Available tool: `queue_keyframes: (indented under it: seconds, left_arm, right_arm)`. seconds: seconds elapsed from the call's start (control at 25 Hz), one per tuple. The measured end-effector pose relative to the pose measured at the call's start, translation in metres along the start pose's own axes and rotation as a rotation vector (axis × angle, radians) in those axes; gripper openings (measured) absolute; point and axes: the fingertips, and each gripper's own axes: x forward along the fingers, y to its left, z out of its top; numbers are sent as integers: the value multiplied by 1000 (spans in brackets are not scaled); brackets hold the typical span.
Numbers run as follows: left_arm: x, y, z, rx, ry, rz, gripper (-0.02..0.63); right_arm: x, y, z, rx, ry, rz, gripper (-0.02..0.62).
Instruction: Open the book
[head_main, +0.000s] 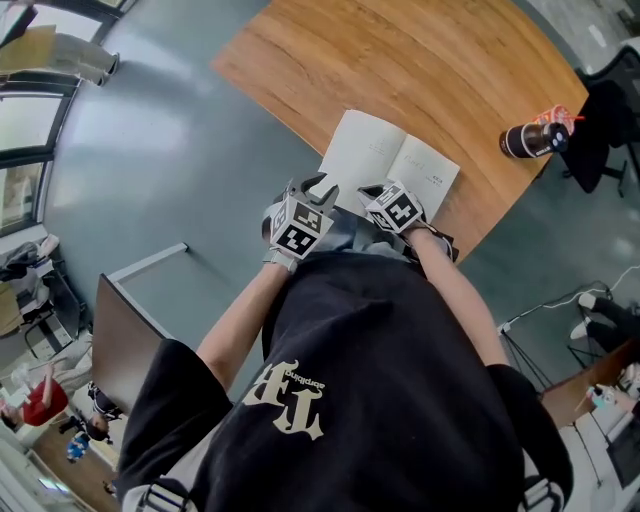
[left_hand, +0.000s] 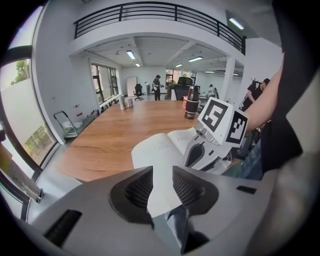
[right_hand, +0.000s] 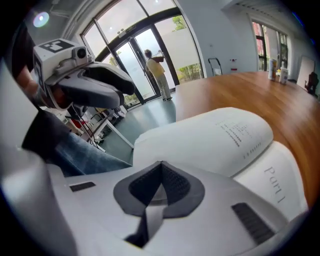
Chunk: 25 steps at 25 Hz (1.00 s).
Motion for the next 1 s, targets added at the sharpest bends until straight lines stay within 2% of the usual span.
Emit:
queue_keyframes:
  seconds: [0.2,0.44,0.56,0.76,1.0]
  left_arm:
    - [48,-26,2,43,31,-143,127]
    - [93,-51,15,149,79,-282,126]
    - [105,-62,19,196,95,-332,123]
    - [126,-78,15,276,138,-401,80]
    - [142,-71,-3,283,211,-441,66]
  right_arm:
    - [-14,-8,-7,34,-23,-19,-12]
    - [-53,-48,-54,211,-52,-138,-12]
    - [-76,-69,-78,293,-71,-215,-12]
    - [-104,-92,-118,430,-90,-332,-12]
    - [-105,-94,-124,475,-86,-318,-12]
